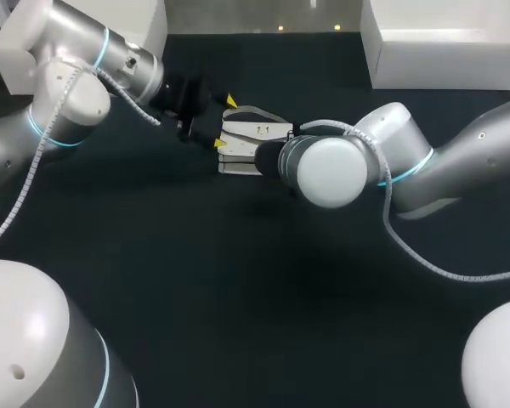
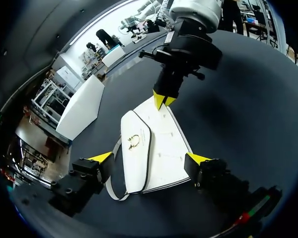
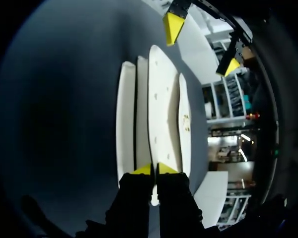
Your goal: Pick up the bag, open it, inspect its contents, close it, and place it on the opposite side
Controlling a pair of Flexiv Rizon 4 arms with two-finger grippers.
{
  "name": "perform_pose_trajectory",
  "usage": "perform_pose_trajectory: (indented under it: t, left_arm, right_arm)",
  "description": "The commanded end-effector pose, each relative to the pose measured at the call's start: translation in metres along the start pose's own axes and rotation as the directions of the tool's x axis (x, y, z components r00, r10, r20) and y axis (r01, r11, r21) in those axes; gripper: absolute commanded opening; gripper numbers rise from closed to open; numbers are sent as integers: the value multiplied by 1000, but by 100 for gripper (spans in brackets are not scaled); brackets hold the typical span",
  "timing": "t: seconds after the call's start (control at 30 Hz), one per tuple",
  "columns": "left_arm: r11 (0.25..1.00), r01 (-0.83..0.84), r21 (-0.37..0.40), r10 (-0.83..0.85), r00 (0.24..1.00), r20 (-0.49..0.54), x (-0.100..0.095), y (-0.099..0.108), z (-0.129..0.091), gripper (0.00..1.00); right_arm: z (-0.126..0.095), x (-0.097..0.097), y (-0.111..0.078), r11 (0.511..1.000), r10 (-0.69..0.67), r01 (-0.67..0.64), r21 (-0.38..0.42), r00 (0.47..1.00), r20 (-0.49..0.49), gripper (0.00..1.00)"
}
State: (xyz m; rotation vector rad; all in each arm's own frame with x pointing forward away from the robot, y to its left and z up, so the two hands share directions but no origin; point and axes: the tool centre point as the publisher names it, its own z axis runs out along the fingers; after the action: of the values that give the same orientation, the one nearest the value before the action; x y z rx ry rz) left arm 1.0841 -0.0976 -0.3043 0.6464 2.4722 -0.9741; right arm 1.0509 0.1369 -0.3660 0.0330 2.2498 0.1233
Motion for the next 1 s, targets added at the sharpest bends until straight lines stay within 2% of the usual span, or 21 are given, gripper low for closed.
perform_pose_trajectory:
  t: [0.03, 0.07, 0.17, 0.37, 0.63, 0.67, 1.0]
  left_arm:
    - [1000, -25, -17, 25, 1000, 15, 2, 0, 12, 85]
    - [1000, -26, -17, 26, 1000, 14, 1, 0, 14, 76]
    - [999, -45, -29, 45, 999, 1, -1, -1, 21, 65]
    - [997, -61, -51, 60, 998, -24, -1, 1, 33, 65]
    - [995, -64, -74, 62, 998, -28, -1, 7, 41, 55]
    - [995, -65, -77, 64, 998, -27, -2, 7, 42, 51]
    - [990, -102, -98, 99, 995, -30, -4, 9, 52, 47]
  right_arm:
    - [1, 3, 0, 1000, 0, 0, -6, 1000, 9, 0]
    - [1, 3, 0, 1000, 0, 0, -6, 1000, 9, 0]
    - [1, 3, 0, 1000, 0, 0, -6, 1000, 9, 0]
    - [1, 3, 0, 1000, 0, 0, -6, 1000, 9, 0]
    - [1, 3, 0, 1000, 0, 0, -6, 1000, 9, 0]
    - [1, 3, 0, 1000, 0, 0, -6, 1000, 9, 0]
    - [1, 3, 0, 1000, 0, 0, -6, 1000, 9, 0]
